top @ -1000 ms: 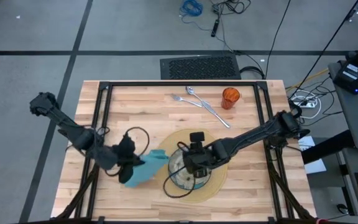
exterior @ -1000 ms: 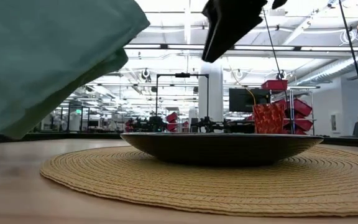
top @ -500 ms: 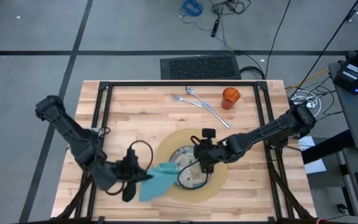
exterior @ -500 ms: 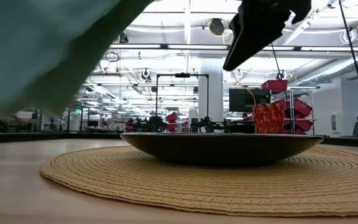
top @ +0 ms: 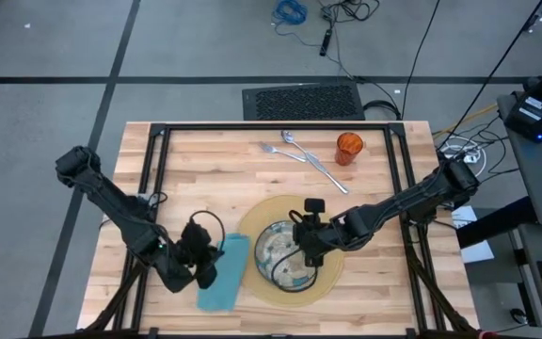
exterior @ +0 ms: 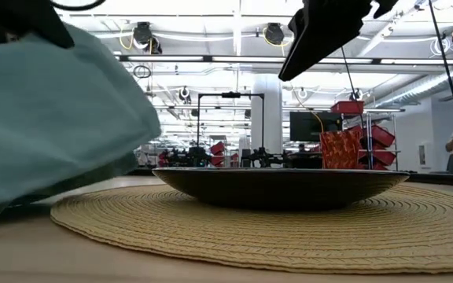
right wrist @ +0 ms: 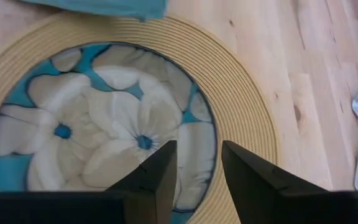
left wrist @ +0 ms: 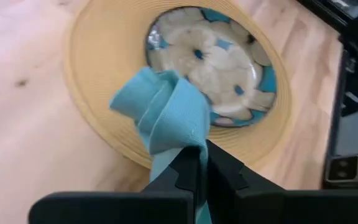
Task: Set table place
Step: Put the blue napkin to the left of the brown mat
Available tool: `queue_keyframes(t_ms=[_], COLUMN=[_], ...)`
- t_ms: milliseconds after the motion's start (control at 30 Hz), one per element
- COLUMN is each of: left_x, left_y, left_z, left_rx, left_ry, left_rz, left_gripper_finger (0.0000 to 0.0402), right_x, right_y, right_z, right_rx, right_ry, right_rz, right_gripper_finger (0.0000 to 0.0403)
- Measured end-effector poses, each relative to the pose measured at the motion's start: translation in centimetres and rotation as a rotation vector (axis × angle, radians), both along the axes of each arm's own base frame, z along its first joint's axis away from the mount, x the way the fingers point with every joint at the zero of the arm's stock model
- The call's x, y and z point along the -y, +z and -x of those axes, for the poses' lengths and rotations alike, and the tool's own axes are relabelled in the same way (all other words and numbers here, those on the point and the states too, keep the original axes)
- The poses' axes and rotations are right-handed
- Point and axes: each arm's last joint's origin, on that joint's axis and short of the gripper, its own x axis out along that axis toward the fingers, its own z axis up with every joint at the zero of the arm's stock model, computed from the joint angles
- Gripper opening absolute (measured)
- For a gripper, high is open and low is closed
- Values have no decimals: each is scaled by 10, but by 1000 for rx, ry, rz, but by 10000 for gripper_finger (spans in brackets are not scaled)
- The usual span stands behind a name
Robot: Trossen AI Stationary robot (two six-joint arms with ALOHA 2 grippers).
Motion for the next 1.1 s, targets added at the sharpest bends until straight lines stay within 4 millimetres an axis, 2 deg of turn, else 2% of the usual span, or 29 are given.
queue_keyframes(t_ms=[333,500,600,900,1000,1100], left_x=[-30,-38,-42,-64,-64,-54], left_y=[-47,-52,-52,-40,-31,-22], left_z=[11,12,15,38,39,38], left_rx=[-132,-145,-162,-157,-84,12], left_ry=[174,209,219,377,378,316], left_rz=[-7,-35,-82,-195,-142,-33], left_gripper_finger=[0,9,38,186,212,220], right_x=[-13,-17,-17,-18,-19,-18], right_y=[1,1,1,3,4,5], right_z=[3,5,4,1,0,-3], right_rx=[27,28,31,59,71,77], right_ry=[21,29,25,47,74,132], right_rz=[-24,-29,-32,-36,-25,-36], right_gripper_finger=[118,118,118,118,118,118])
